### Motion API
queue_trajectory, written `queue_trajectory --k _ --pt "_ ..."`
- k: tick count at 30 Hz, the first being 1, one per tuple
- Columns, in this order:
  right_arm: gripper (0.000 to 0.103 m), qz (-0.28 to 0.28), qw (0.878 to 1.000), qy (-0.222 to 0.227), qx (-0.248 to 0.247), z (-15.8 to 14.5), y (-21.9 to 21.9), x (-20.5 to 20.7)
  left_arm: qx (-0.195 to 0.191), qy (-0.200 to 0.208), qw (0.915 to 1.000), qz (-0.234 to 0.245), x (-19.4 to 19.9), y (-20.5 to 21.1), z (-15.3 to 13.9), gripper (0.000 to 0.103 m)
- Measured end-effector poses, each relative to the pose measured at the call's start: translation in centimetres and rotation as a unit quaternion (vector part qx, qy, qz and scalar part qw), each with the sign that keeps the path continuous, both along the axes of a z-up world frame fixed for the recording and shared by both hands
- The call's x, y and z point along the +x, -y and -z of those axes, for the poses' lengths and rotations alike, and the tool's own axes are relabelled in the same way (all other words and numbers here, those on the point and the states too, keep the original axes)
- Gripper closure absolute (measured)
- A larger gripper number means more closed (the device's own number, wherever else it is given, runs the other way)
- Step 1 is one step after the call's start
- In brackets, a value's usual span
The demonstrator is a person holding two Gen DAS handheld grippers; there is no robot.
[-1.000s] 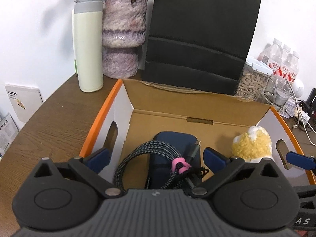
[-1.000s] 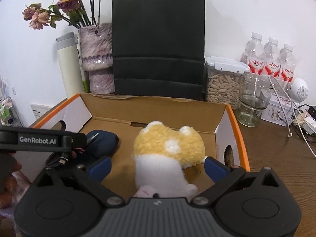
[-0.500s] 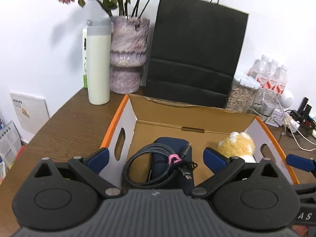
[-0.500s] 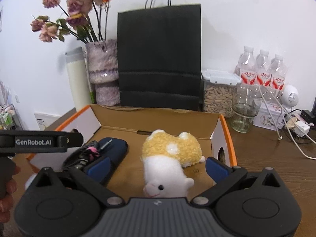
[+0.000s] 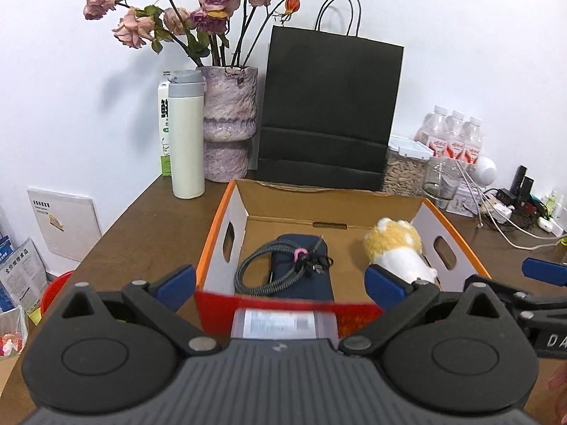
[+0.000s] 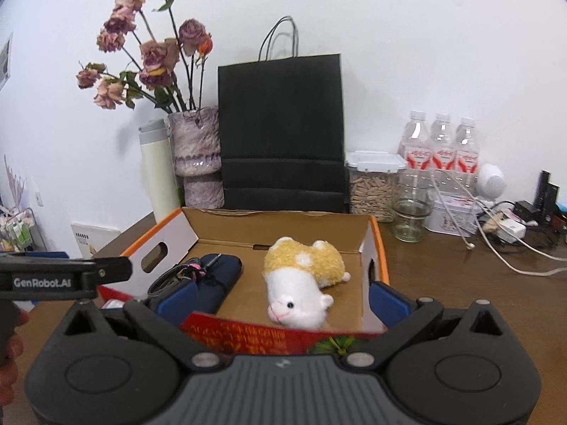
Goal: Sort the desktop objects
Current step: 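Open both grippers to drop the cable and sheep in the box, then grasp the red rose with the right gripper while the left gripper grasps the wooden block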
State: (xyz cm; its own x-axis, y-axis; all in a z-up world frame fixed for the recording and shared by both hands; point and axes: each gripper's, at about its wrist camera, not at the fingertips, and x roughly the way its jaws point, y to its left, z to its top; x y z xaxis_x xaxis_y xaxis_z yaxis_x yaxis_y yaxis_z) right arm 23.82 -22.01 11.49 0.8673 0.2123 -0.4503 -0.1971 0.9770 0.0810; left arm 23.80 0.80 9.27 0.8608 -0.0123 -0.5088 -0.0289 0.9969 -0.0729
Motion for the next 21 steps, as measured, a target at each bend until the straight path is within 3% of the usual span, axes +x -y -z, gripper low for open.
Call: queue_trajectory --k 12,21 --pt "0.000 0.016 1.000 -0.017 -0.005 2.3 1.8 -6.9 0.006 -0.005 1.0000 0.002 -5.8 -0.8 1.1 0.000" --pt "0.000 -0.003 0.998 -0.046 -0.037 5.6 0.5 -10.3 0.018 -0.050 0.9985 0.014 -8.8 -1.9 5.1 0.000"
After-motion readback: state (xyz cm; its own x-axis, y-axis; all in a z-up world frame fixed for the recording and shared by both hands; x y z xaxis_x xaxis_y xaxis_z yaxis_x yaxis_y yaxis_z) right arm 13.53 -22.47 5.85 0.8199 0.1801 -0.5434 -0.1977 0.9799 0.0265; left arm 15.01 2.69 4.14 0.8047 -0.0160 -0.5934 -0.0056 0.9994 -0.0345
